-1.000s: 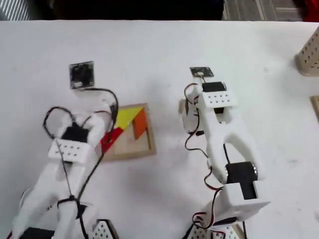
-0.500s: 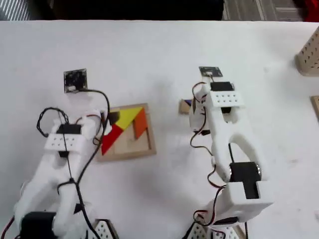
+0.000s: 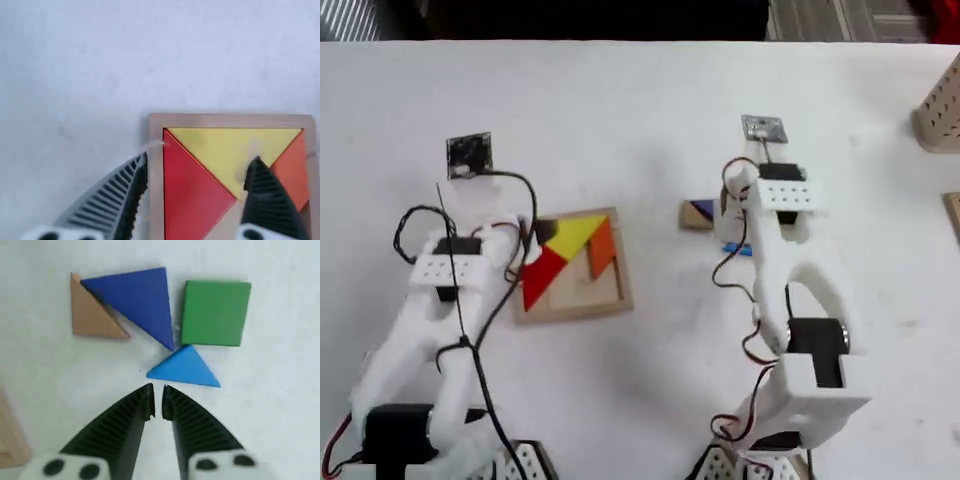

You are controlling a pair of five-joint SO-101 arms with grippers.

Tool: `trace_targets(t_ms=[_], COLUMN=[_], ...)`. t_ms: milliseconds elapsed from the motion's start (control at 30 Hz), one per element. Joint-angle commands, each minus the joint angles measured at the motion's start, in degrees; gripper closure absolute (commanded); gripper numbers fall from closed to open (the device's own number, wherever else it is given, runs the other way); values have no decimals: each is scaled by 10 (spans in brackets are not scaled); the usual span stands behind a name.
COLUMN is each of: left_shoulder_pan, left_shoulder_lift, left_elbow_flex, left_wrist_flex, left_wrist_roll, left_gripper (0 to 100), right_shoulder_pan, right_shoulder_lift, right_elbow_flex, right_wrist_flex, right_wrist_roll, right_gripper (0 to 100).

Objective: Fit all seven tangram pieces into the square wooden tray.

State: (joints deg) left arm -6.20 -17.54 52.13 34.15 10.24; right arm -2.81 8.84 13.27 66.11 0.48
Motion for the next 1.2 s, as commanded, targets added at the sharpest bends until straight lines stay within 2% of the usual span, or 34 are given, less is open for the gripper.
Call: trace_targets(t_ms=[0,100,467,567,700,833,1067,1167], left_shoulder_pan=[-19,-19,-19,-18,-16,-15,-15,-15], left_shoulder_lift=[1,1,4,5,5,6,6,6], left_elbow_flex=[-33,-33,-33,-33,-33,-33,-33,-33], left_wrist_flex=[-13,-13,-17,-17,-17,-17,-17,-17], left_wrist_roll=[7,7,7,6,5,4,3,3], left_gripper=[688,688,688,688,688,688,688,688], right_shoulder_pan=[22,19,15,-13,-74,-116,-116,-124], right_shoulder_lift=[4,22,179,209,218,223,313,343], right_elbow_flex=[-69,-98,-253,-307,-376,-385,-390,-404], right_wrist_flex=[25,36,37,68,152,171,136,136], right_wrist_roll=[2,2,2,10,57,65,69,98], right_gripper=[870,817,816,820,846,850,850,850])
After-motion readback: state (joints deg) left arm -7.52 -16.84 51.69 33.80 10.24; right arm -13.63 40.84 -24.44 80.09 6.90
